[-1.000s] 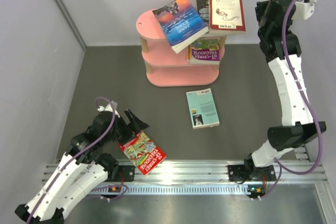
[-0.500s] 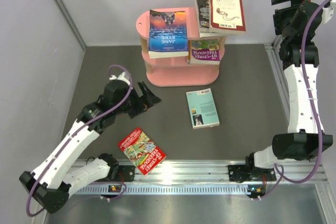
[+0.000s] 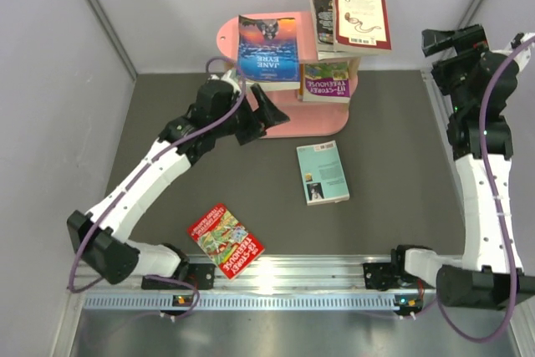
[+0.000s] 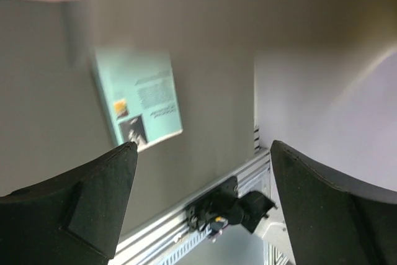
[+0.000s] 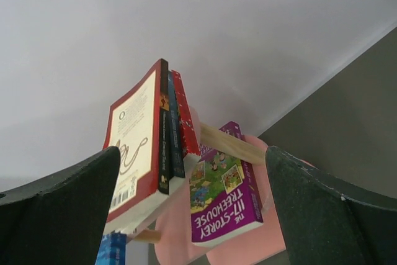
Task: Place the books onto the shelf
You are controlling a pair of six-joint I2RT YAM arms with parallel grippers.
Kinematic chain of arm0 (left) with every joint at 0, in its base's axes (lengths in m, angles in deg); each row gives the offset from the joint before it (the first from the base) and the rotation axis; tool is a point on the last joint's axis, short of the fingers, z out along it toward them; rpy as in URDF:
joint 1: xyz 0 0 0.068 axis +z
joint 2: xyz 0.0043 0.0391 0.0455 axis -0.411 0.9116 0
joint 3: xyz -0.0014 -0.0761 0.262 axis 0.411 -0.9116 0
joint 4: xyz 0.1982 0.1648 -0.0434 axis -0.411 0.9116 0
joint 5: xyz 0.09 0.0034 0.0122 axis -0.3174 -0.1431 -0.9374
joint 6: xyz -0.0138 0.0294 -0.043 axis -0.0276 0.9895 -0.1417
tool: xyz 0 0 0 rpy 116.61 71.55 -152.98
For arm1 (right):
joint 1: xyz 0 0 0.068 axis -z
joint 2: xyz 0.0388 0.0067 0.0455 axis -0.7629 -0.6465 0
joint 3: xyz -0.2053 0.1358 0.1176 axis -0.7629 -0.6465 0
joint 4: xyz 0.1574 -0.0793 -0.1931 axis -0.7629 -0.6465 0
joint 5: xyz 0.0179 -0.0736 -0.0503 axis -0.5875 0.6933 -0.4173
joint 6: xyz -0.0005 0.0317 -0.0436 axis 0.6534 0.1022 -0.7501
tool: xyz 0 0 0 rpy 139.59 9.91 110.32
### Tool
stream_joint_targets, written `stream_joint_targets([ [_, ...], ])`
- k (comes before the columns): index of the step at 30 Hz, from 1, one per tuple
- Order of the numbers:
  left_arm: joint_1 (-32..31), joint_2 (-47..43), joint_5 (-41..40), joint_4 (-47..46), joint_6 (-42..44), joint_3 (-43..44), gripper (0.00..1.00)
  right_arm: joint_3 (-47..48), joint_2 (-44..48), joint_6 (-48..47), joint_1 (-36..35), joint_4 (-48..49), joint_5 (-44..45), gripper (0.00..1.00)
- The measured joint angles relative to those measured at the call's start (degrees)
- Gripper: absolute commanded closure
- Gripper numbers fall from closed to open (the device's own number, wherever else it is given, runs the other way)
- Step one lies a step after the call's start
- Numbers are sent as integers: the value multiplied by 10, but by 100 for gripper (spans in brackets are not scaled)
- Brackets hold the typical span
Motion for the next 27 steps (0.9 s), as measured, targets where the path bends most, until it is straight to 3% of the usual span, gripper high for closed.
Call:
stream_joint_targets([
  [4, 0, 75, -10, -12, 5, 100, 5, -35, 48, -18, 5, -2, -1, 0],
  [10, 0, 158, -33, -16, 7, 180, 5, -58, 81, -38, 7, -17, -10, 0],
  [18, 12, 202, -52, -12, 8, 237, 4, -97, 91, -42, 7, -34, -20, 0],
  [27, 22, 235, -66, -9, 5, 279, 3, -215, 123, -35, 6, -50, -69, 0],
])
